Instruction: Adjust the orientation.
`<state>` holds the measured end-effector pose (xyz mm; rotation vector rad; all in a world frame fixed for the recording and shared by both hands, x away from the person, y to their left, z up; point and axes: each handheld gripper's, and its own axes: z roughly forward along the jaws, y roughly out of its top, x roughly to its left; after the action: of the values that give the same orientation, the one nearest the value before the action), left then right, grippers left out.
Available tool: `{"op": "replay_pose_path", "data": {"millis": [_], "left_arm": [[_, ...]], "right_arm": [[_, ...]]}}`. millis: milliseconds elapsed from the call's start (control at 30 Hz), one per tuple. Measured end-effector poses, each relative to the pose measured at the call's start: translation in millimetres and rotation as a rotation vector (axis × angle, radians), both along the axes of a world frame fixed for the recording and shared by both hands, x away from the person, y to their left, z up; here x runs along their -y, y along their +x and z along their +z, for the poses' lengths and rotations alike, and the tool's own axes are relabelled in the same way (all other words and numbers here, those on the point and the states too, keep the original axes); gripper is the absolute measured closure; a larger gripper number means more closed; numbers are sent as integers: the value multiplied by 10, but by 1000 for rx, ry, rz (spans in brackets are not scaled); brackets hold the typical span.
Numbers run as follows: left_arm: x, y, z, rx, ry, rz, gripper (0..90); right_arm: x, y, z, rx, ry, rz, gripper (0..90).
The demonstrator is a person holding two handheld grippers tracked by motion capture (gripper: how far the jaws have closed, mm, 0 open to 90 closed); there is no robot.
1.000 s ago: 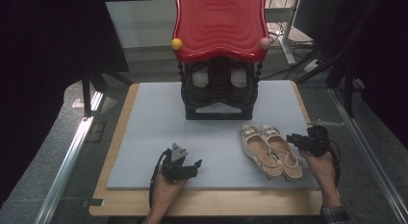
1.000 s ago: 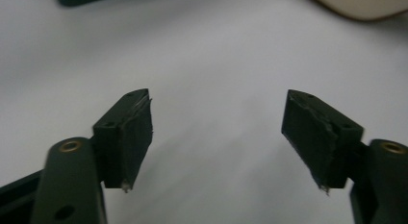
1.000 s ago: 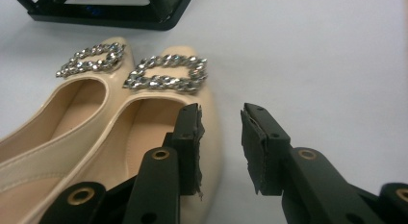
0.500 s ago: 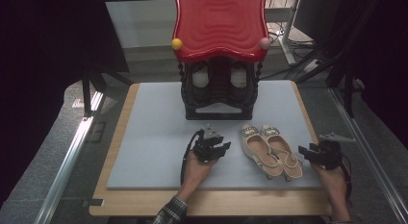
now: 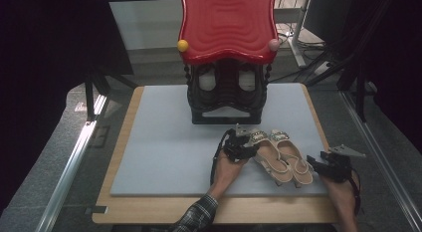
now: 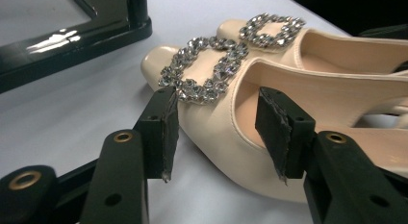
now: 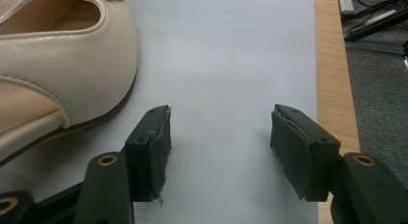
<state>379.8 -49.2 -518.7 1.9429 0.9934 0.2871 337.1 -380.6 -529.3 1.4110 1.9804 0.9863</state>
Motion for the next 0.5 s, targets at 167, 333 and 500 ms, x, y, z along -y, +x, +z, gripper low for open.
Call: {"op": "replay_pose_path", "data": {"millis": [167,333,500], "left_arm": [[24,8,-12,22,42,12,528],[-34,93,17,10,58,-5,510],[-72,132,22,23,81,-12,517]], "right_arm": [[8,0,-2,0,8,0,395],[13,0,-2,-1,15,1,394],[19,2,-3,1,16,2,395]]}}
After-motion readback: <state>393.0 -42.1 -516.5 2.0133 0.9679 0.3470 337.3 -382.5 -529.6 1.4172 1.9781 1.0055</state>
